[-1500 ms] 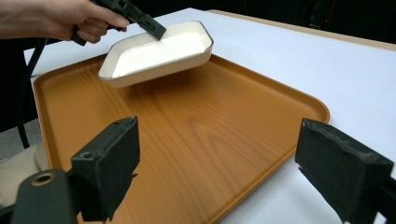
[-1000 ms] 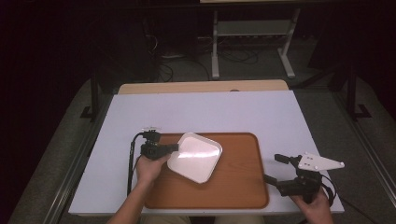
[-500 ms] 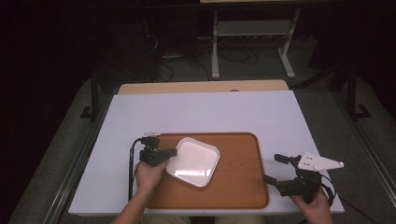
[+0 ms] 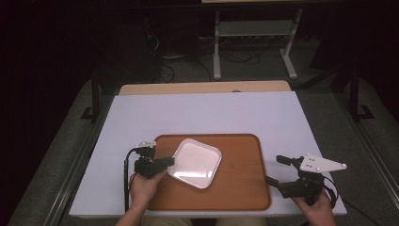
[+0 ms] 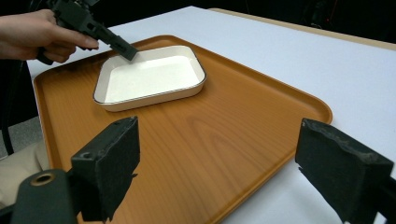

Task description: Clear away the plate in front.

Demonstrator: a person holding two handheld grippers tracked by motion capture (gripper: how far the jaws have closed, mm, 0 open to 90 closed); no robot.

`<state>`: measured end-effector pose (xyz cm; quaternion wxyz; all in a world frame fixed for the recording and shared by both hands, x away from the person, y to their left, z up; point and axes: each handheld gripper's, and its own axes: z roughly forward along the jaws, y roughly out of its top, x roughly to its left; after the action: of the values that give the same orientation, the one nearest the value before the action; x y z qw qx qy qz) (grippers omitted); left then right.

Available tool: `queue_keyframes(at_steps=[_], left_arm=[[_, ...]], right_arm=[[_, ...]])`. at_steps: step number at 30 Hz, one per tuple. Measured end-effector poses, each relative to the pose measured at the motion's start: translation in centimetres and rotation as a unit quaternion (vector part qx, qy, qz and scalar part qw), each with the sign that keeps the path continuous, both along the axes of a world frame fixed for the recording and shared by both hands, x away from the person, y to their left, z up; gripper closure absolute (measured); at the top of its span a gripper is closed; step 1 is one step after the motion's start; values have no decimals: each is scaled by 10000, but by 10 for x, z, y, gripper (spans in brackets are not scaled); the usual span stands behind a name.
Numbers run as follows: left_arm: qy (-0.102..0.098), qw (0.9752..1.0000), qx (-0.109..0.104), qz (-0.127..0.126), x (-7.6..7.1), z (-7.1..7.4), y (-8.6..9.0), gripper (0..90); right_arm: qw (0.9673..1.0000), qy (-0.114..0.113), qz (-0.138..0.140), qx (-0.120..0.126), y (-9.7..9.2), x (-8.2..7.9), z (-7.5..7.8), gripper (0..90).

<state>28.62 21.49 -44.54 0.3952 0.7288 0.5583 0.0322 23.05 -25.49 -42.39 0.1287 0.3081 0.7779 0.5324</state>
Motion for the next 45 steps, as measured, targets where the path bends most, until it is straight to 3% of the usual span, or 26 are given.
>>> queue_keyframes(at_steps=[12,16,24,45], left_arm=[[-22,9996,194,-206,-10,3,-1,726],[-30,9989,344,-327,-15,3,-5,666],[57,9989,132,-439,-27,2,-6,633],[40,9976,-34,-685,-49,0,-18,575]], right_arm=[[10000,-6,8,-7,0,0,0,132],[10000,4,7,7,0,0,0,132],[10000,1,9,5,0,0,0,132],[10000,27,-29,-11,1,1,0,132]])
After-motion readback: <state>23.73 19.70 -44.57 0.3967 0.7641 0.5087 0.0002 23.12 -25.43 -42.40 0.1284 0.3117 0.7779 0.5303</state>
